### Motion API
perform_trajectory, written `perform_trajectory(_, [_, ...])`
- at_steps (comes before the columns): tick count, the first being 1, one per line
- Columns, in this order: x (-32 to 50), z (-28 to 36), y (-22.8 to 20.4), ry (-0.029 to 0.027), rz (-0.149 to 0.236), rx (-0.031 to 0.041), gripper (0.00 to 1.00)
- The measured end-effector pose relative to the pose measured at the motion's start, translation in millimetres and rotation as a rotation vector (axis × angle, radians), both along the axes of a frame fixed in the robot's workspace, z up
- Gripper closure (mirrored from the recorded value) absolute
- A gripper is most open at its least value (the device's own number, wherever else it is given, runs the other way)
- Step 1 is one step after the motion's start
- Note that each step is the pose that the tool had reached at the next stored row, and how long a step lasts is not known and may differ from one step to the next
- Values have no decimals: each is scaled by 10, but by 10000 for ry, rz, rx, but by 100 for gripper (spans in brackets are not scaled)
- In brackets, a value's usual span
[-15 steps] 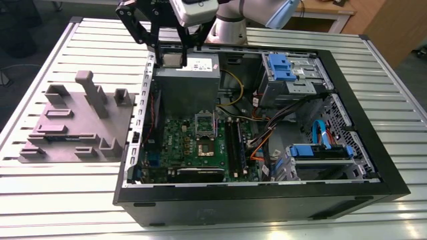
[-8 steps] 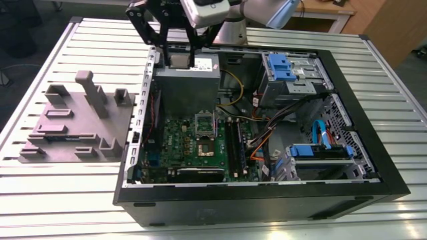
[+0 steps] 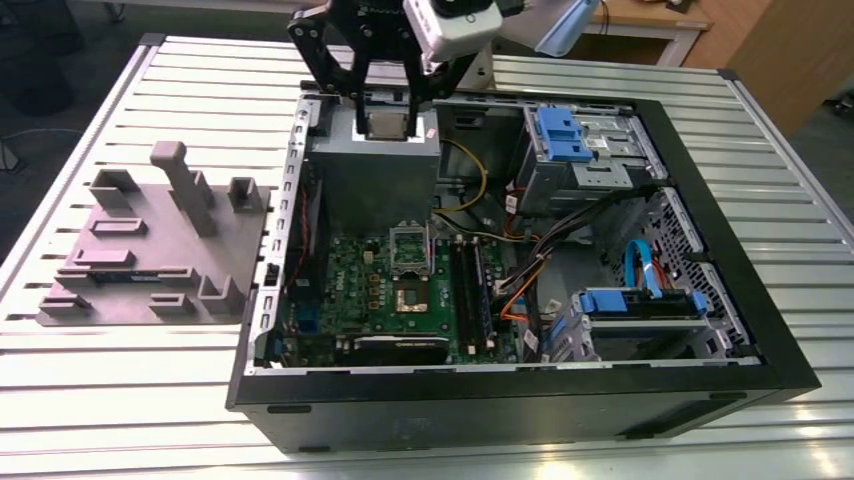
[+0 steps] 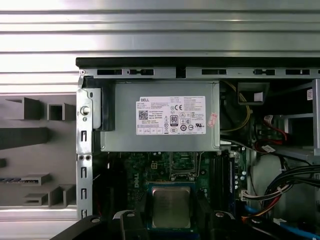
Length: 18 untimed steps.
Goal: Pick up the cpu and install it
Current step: 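Pick up the cpu and move it towards the insertion slot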
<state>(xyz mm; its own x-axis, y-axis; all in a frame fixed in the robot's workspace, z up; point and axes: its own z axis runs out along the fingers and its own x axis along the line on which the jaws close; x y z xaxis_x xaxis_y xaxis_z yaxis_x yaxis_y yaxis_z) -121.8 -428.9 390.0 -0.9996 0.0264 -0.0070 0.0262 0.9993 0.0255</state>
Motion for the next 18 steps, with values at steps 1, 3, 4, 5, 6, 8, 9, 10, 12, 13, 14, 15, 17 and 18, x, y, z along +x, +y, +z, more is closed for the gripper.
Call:
perform_trajectory(1, [11,-3,-2,0,-1,1,53])
perform_trajectory(3, [22,-5,-14,1,-3,-1,53])
perform_trajectory(4, [25,-8,-28,0,-4,0,53])
perform_trajectory(5, [27,-10,-48,1,-6,-1,53])
perform_trajectory(6, [30,-13,-72,1,-7,0,53])
perform_trajectory(8, [35,-19,-112,0,-8,0,53])
perform_trajectory(9, [42,-22,-125,0,-10,1,53])
perform_trajectory(10, [64,-25,-130,-2,-10,2,53])
perform_trajectory(12, [118,-29,-137,1,-11,-1,53])
perform_trajectory(13, [149,-33,-138,0,-11,1,53])
perform_trajectory(14, [185,-35,-139,0,-11,0,53])
perform_trajectory(15, [217,-38,-140,1,-11,0,53])
perform_trajectory(17, [273,-45,-144,0,-11,0,53])
perform_trajectory(18, [291,-49,-147,0,-11,1,53])
